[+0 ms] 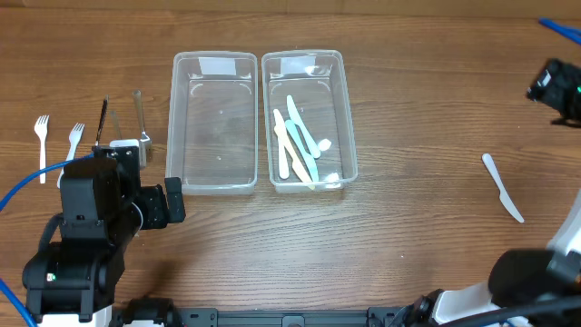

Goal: Pack container
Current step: 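Move the right gripper to the last white knife and grasp it, then carry the white knife into the right container and release it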

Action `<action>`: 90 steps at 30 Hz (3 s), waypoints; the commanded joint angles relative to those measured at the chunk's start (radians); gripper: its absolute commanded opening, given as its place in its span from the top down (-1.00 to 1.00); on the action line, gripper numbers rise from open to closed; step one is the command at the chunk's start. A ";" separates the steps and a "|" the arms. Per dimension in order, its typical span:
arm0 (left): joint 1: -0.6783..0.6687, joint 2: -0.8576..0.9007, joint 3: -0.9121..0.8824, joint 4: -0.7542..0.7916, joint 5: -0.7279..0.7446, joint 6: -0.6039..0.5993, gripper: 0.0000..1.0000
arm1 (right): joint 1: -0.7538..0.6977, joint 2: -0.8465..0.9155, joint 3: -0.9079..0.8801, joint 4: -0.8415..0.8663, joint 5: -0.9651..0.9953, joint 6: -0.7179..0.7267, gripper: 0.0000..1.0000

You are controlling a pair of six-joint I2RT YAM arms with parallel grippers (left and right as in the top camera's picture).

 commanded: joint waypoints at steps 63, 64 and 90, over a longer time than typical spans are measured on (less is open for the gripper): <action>0.005 -0.003 0.023 0.014 0.019 -0.010 -1.00 | -0.068 0.439 -0.369 0.294 0.087 -0.084 0.61; 0.005 -0.003 0.023 0.014 0.019 -0.010 -1.00 | -0.067 0.439 -0.369 0.294 0.087 -0.084 0.62; 0.005 -0.003 0.023 0.013 0.023 -0.010 -1.00 | 0.459 -0.132 -0.264 0.188 0.083 0.045 0.92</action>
